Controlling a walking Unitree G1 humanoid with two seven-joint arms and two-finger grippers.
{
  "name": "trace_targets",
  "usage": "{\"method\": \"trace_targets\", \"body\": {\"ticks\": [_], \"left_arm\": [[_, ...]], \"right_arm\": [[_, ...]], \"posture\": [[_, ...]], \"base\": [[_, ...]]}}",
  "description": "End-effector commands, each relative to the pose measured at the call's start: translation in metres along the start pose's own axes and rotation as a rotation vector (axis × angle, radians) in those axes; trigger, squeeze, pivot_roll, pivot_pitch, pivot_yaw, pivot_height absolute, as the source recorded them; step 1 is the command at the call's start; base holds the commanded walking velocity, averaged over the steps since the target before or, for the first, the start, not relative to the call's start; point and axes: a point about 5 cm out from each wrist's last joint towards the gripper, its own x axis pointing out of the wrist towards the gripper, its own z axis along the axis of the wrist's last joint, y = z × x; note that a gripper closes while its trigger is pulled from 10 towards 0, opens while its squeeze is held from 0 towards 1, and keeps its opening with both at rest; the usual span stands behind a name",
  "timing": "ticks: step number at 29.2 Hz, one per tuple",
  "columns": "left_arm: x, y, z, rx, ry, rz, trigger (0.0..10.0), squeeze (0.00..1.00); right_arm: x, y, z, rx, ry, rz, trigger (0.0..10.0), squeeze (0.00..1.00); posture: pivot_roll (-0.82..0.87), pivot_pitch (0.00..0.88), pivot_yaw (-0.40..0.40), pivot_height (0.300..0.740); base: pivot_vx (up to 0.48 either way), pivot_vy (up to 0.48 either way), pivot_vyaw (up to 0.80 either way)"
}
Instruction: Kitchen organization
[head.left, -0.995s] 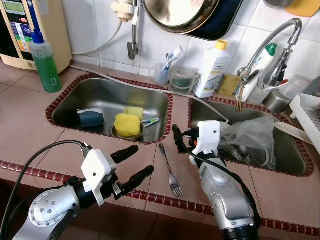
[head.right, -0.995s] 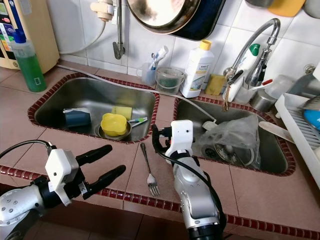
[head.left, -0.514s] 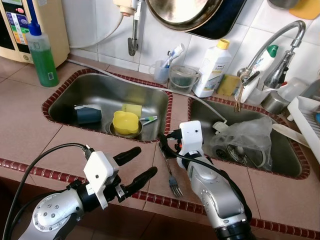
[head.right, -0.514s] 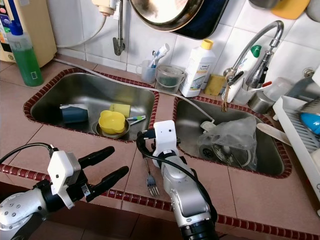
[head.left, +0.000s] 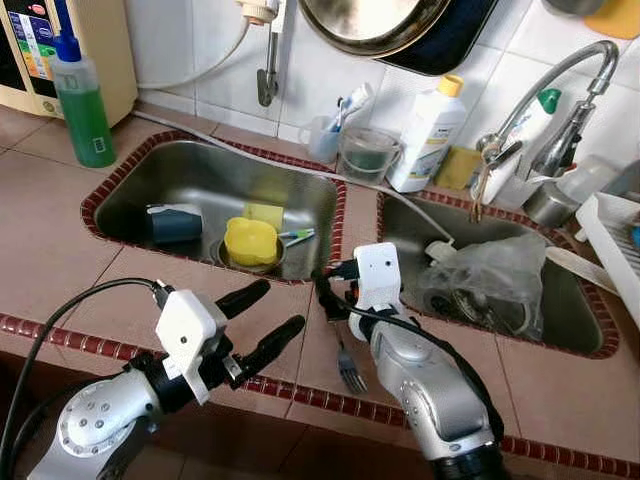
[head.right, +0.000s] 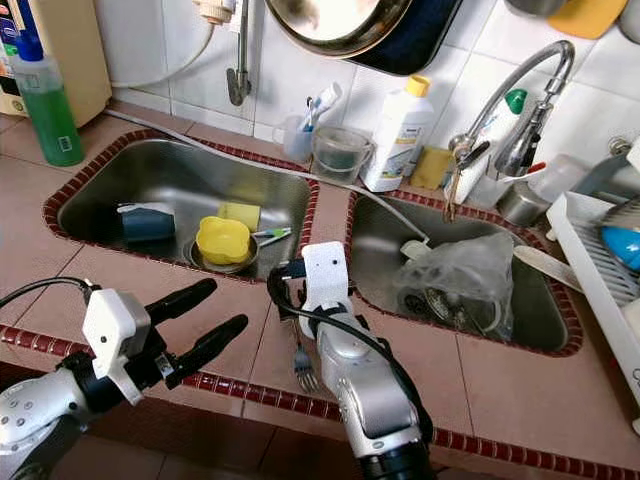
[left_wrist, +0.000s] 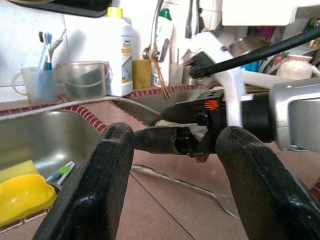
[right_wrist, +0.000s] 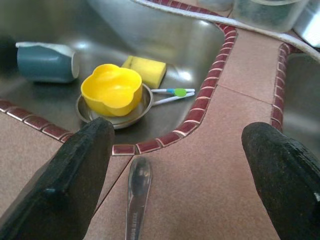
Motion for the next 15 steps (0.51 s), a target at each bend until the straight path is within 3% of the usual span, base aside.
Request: {"method": "trace_targets", "body": {"ticks": [1,8,10,15], "left_arm": [[0.002,0.000,0.004,0.004,-0.013,0.000,10.0,0.00],[0.005,0.009,0.007,-0.003,-0.030,0.022,10.0,0.00],[0.007,0.011,0.008,-0.002,-0.035,0.031,10.0,0.00],[0.009,0.013,0.011,-0.007,-0.044,0.035,10.0,0.00]], "right_arm": [[-0.007,0.025,-0.007,0.143,0.028,0.023,10.0,0.00],[-0.014,0.013,-0.010,0.102,0.040,0.050,10.0,0.00],[-0.022,0.006,-0.014,0.033,0.043,0.072,10.0,0.00],[-0.038,0.006,-0.016,0.014,0.038,0.153,10.0,0.00]], "posture": [[0.17,0.085,-0.180,0.740],[0.15,0.092,-0.171,0.740],[0.15,0.097,-0.159,0.740],[0.15,0.097,-0.146,0.740]], "base": [[0.000,0.000,0.00],[0.000,0.000,0.00],[0.000,0.000,0.00],[0.000,0.000,0.00]]}}
